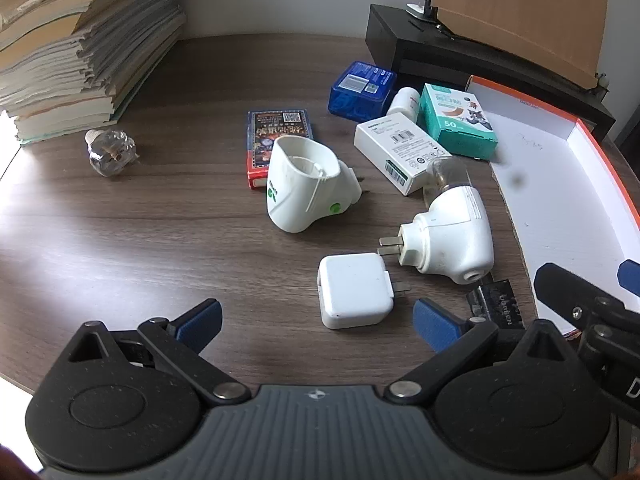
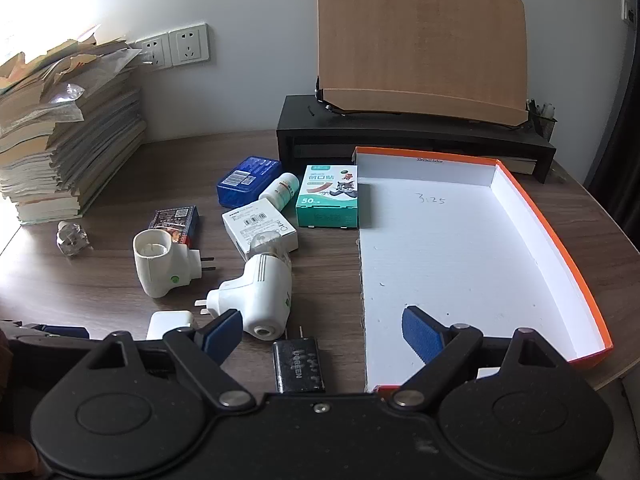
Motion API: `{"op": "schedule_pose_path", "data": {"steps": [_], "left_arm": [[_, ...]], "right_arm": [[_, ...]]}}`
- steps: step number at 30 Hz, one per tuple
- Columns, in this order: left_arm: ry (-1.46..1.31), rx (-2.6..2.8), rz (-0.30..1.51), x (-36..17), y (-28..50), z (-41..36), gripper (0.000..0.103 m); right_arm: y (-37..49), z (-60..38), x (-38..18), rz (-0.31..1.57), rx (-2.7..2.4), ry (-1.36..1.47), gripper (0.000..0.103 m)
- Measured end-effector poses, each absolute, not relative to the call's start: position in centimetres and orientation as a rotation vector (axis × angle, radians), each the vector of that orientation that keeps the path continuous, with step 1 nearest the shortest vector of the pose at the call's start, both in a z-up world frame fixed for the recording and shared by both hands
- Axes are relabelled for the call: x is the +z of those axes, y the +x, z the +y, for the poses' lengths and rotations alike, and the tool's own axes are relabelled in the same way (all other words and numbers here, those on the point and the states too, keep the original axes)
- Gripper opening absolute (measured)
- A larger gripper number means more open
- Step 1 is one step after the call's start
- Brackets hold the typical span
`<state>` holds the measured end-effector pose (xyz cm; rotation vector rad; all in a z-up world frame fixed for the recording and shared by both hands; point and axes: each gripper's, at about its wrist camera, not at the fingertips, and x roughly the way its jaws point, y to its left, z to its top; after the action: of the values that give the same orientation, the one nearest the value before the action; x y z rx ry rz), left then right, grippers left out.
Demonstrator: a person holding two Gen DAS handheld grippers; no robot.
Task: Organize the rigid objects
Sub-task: 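Grasp the white square charger with the left tool while the right tool approaches the bulb plug-in device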
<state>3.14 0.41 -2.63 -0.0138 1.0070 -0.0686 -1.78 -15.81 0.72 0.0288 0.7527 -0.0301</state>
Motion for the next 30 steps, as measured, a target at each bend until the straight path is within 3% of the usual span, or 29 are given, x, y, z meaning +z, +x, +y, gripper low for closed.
{"op": "schedule_pose_path", "data": {"steps": [30], "left_arm": [[-0.019,-0.067,1.027,-3.6,4.3,0.5,0.103]], "right_arm": [[-0.5,-16.0,-0.2,0.773,-0.036,0.034,0.102]]}}
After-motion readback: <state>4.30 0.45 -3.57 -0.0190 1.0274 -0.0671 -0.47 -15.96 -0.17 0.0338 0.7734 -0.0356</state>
